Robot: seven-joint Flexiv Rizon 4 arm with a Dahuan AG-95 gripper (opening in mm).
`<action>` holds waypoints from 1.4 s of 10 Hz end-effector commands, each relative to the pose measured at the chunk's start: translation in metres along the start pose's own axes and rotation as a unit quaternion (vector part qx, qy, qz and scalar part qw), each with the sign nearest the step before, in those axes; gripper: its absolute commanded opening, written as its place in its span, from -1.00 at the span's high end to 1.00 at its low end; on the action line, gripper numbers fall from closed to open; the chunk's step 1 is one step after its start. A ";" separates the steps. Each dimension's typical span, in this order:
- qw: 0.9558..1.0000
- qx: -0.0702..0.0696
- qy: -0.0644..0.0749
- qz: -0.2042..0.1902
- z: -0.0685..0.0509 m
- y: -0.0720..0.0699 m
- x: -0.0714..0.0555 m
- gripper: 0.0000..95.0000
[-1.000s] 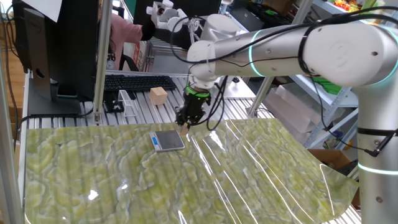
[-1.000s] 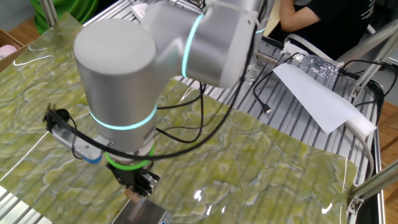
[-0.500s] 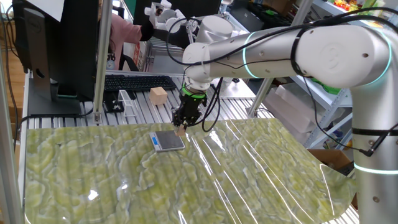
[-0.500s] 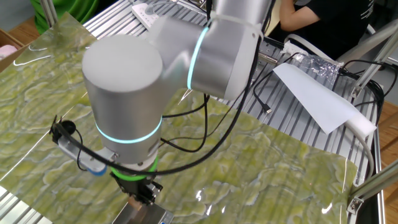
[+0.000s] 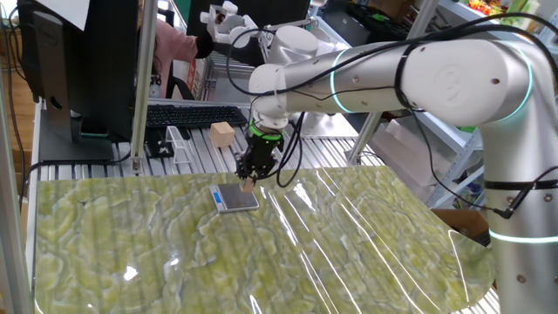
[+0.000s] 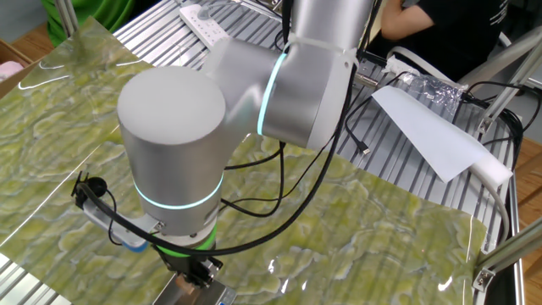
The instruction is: Place the block on the scale
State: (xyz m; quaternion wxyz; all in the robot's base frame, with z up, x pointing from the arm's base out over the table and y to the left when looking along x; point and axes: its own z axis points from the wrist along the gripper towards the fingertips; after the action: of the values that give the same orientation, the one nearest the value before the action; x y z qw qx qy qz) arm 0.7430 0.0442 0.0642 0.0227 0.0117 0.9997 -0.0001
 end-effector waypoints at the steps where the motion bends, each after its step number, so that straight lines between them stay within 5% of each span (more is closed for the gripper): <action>1: 1.000 0.000 0.000 0.001 0.002 0.001 -0.001 1.00; 14: 1.000 -0.002 -0.002 0.013 0.021 0.010 -0.007 1.00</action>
State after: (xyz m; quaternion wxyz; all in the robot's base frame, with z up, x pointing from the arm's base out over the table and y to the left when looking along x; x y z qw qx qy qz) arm 0.7514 0.0548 0.0411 0.0251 0.0249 0.9994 0.0026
